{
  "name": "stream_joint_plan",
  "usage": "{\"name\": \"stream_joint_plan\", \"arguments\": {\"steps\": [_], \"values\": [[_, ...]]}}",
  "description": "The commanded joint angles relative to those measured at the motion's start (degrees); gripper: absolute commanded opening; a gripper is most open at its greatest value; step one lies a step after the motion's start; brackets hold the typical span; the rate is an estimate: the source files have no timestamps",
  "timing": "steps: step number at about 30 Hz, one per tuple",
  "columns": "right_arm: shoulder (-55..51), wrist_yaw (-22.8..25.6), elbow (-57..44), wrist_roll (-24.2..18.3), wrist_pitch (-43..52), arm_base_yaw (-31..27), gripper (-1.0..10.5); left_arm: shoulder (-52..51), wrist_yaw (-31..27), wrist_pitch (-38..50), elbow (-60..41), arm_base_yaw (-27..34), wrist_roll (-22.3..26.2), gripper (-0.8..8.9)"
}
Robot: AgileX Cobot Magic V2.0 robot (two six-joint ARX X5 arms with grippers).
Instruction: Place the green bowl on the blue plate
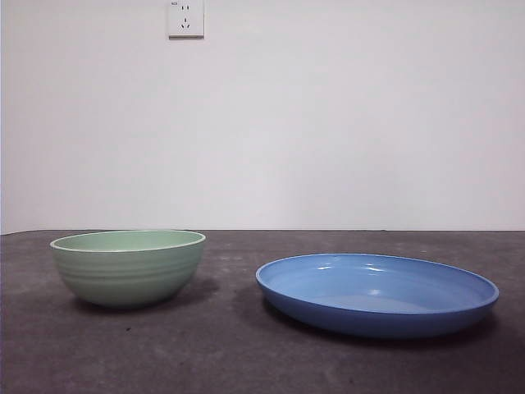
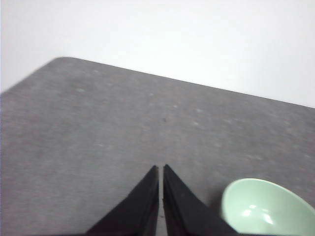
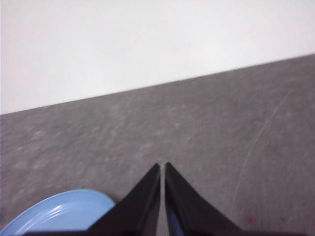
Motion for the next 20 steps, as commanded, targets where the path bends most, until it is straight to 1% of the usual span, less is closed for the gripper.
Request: {"name": "stream_joint_plan", "arguments": {"steps": [1,8,12,17,20], "values": [[2.0,-1.3,5.0,1.9,-3.1,0.0,0.1,3.5,3.4,-0.7,4.5,-0.4,-1.4,0.15],[8.6,-8.1,15.5,1.9,-7.2,0.0,0.1,14.0,10.8,-8.1,15.9,-1.7,-1.5,0.15],[13.2,-11.2,21.3,1.8,-10.1,0.0,0.1,19.4,16.8,-9.9,22.1,-2.3,-1.5,0.15],[19.5,-17.9,28.0,1.3,-13.6,0.0,0.1,25.3,24.1,-13.6,29.3,-3.3,-1.0,0.15],[23.6,-23.3,31.7,0.2,-15.7,0.0,0.1,28.5,28.2,-17.1,33.4,-4.2,0.4,0.15]]}}
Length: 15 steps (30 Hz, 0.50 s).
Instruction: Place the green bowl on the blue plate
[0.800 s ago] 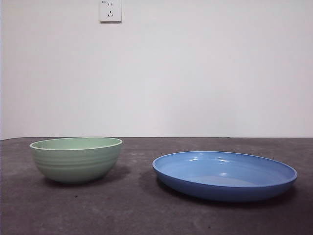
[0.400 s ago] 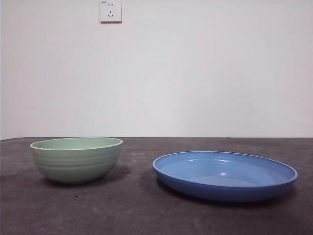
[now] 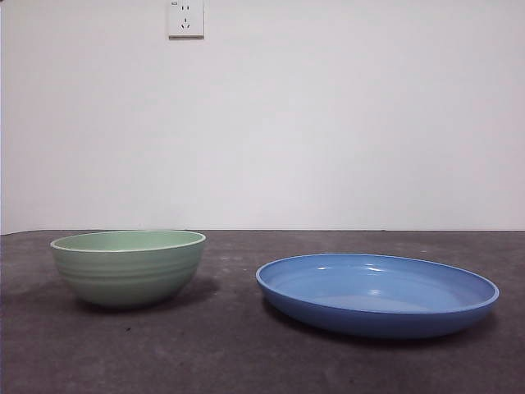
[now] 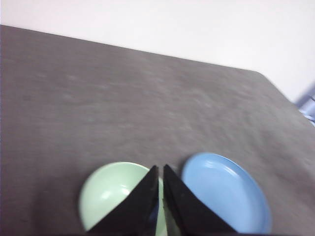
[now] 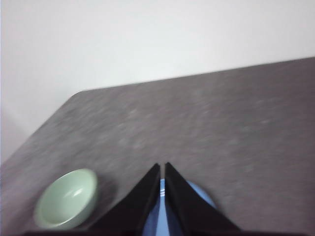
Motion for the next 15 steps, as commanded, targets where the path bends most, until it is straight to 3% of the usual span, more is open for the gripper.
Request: {"name": "stream_joint_plan", "arguments": {"steps": [1,7,11,15], "values": [[3.7,-4.7,3.7,-1.8,-1.7,0.0,0.1,2.8,3.2,-2.7,4.0,-0.9,2.3,0.15],[10.4,-10.1,9.6,-6.0,-7.0,0.0,0.1,7.3,4.8,-8.9,10.3,-3.3,6.2,0.15],[13.3,-10.8,11.5,-8.9,-10.7,0.0,0.1,9.2,7.3,-11.4,12.5,-4.6,7.5,0.15],[14.2,-10.8,11.5,-9.2,-11.5,0.0,0.1,9.4,7.3,-11.5,12.5,-5.3,7.5,0.19]]}}
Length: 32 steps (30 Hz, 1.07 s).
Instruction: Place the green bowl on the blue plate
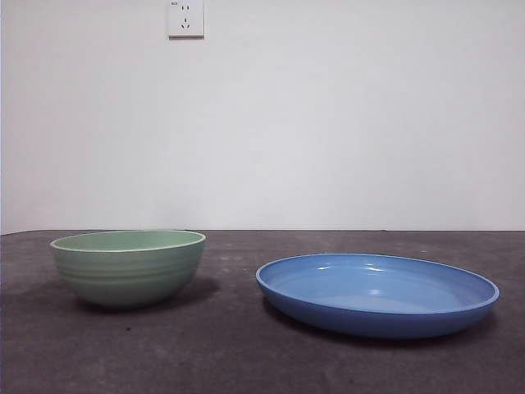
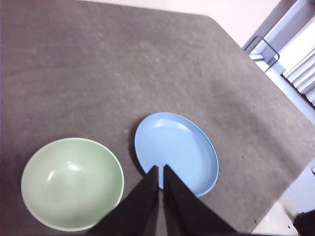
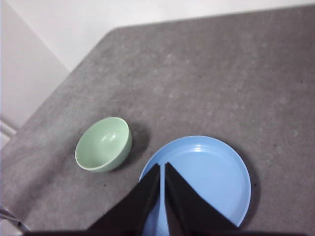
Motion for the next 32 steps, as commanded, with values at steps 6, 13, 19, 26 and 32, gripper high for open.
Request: {"name": "stream_joint_plan", "arguments": {"steps": [6,13,19,26,32], "values": [[0.4,-0.2,0.9,-1.6,-1.0,0.0,0.1,0.3,0.3,0.0,1.2,-0.2,1.3,0.19],[0.4,-0.5,0.9,-1.6,-2.0,0.0,0.1,0.3,0.3,-0.3,1.2,-0.2,1.3,0.32],[0.4,-1.8,0.9,-1.6,-2.0,0.0,0.4,0.6,0.3,-1.8,1.2,-0.2,1.3,2.8],[0.4,-2.1,0.9,-1.5,-2.0,0.0,5.5,1.2,0.2,-3.9,1.2,-0.2,1.3,5.79],[0.4,-2.1,0.9,-1.4,-3.2,0.0,5.8,2.1,-0.3,-4.5,1.2,-0.2,1.5,6.04]]}}
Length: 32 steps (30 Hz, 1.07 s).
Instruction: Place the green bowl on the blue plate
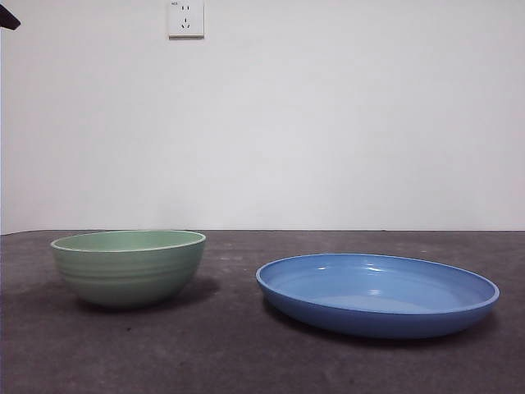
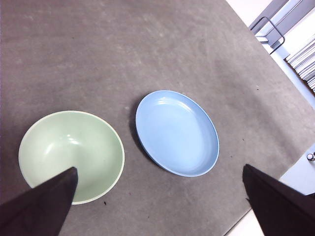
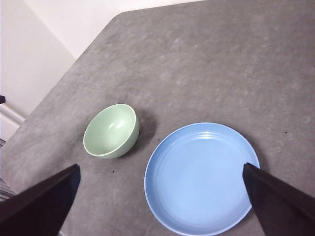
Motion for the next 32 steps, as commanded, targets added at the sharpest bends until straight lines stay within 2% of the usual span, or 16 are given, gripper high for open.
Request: {"name": "stream_joint_plan", "arguments": {"steps": [1,5,12,21,32], "values": [[0.2,-0.1,0.9,-0.5,-0.2,0.0,5.8,1.0,-0.3,0.2,1.2,-0.2,0.9,6.04],[0.2,-0.2,0.9,-0.5,-0.2,0.0,5.8,2.6,-1.2,0.1,1.2,-0.2,2.4,6.03],[0.2,-0.2,0.9,-0.4,-0.2,0.0,5.8,8.6,-10.2,0.0,1.2,-0.2,3.5,5.93],[0.2,-0.2,0.9,-0.5,-0.2,0.0,5.8,20.4,-18.4,0.3,1.2,-0.2,4.0,5.93],[0.2,-0.2,0.9,-0.4,-0.2,0.0,5.8,33.2,-18.6,6.9,1.2,-0.2,3.8,5.93]]}}
